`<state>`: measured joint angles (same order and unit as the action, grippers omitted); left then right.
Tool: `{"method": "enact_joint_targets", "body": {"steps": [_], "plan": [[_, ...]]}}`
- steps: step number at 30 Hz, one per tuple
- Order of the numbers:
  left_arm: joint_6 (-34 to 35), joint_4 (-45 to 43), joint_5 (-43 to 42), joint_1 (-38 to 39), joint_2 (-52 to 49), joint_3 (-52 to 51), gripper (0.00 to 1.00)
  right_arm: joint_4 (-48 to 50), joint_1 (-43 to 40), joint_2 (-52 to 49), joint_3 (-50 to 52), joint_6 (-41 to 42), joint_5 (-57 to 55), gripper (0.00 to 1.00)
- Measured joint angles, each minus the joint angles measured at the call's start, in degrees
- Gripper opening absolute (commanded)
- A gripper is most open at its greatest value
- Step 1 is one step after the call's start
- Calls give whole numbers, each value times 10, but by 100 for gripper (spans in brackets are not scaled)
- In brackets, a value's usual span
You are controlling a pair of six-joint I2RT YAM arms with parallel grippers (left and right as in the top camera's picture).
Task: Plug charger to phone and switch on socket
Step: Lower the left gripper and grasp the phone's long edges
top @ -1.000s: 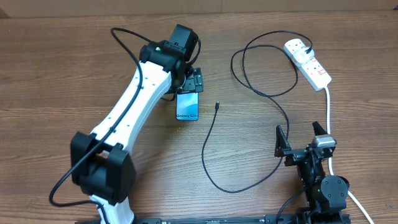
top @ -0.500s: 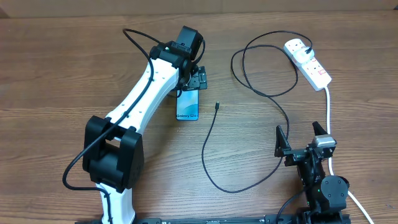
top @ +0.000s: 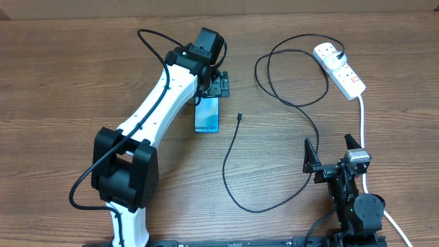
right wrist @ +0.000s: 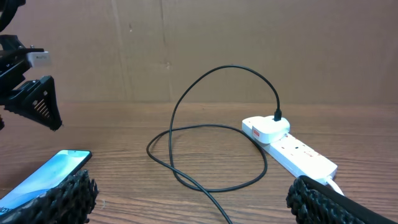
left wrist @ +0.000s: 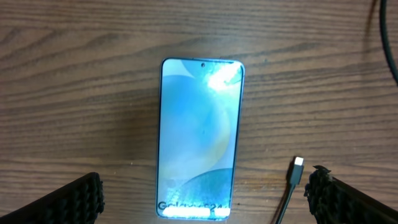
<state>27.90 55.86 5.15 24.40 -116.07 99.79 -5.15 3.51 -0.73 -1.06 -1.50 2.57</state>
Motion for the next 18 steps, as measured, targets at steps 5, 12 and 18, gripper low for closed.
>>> {"method": "enact_joint_targets", "body": {"steps": [5, 12, 18], "plan": [[0, -19, 0, 0, 0, -2, 100, 0, 0, 0, 0, 0, 0, 100], [0, -62, 0, 0, 0, -38, 100, 0, 0, 0, 0, 0, 0, 100], [-18, -68, -3, 0, -3, -64, 100, 0, 0, 0, 0, 0, 0, 100]]}}
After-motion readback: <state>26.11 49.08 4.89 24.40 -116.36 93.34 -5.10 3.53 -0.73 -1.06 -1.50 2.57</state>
